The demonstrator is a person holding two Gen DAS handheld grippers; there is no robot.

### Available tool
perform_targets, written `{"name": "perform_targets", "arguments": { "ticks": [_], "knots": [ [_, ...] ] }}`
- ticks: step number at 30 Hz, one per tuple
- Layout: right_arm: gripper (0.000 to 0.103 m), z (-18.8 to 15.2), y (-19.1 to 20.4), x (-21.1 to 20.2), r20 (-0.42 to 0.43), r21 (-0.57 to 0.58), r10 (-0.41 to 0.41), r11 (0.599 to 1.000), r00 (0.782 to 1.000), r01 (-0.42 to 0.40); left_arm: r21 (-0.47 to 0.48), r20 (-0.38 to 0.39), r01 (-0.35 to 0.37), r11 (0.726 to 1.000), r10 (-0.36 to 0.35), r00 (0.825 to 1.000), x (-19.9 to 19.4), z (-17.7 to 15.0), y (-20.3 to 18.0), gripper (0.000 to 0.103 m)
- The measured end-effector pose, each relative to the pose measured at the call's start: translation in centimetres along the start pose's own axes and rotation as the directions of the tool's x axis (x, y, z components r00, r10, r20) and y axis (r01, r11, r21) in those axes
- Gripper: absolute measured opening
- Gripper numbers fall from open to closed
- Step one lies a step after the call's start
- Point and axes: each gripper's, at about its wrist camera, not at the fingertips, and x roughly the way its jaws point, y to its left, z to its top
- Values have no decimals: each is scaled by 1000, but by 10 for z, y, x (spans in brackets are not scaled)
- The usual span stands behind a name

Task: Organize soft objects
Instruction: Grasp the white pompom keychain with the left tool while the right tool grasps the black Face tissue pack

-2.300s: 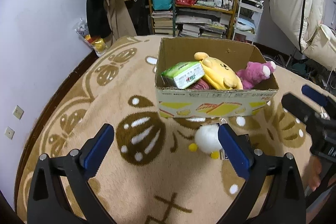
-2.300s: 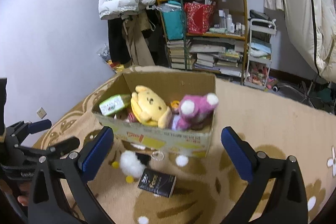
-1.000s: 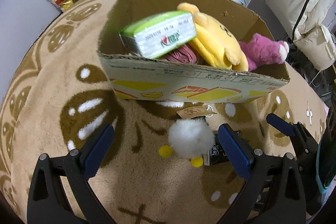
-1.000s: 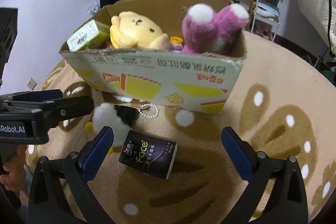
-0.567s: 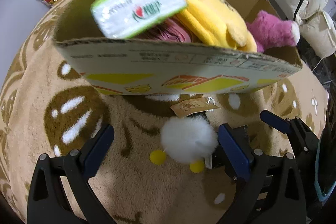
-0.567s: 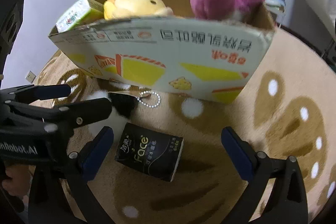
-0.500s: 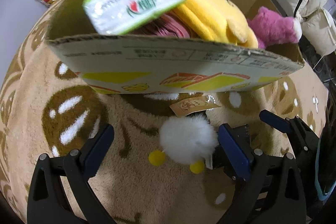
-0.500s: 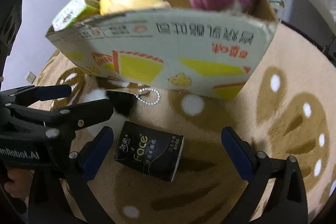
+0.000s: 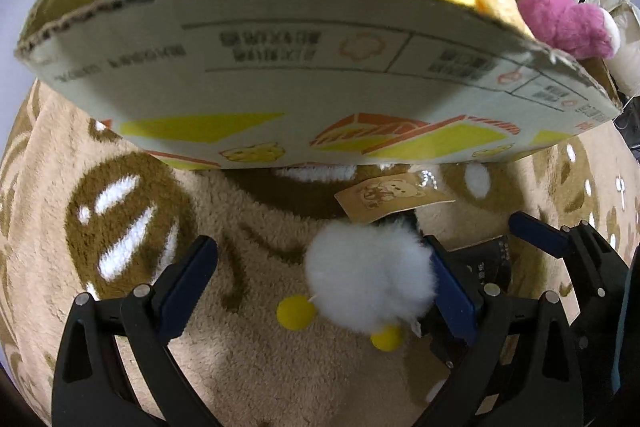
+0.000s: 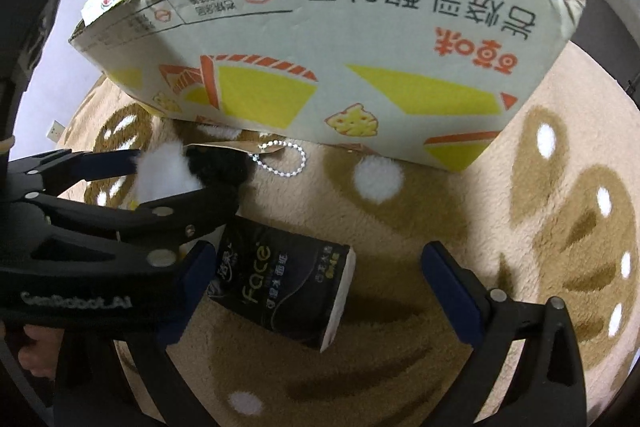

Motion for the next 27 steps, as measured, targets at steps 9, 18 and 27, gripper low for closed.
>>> {"name": "perform_targets", "arguments": {
  "ticks": [9,18,27],
  "knots": [
    [103,-6,6,5,-3,-33,-20,999,1000,20,-13,6,-13,1000,13,1000,-1,-2,8,83],
    [103,-10,14,3,15,-36,12,999,1000,-11,-40,14,1,999,-1,1000,-6,-4,25,77],
    [77,-12,19,7,5,-69,-40,997,999,40,-45,23,-4,999,5,1000,-13,-10,33,54]
  ]
}}
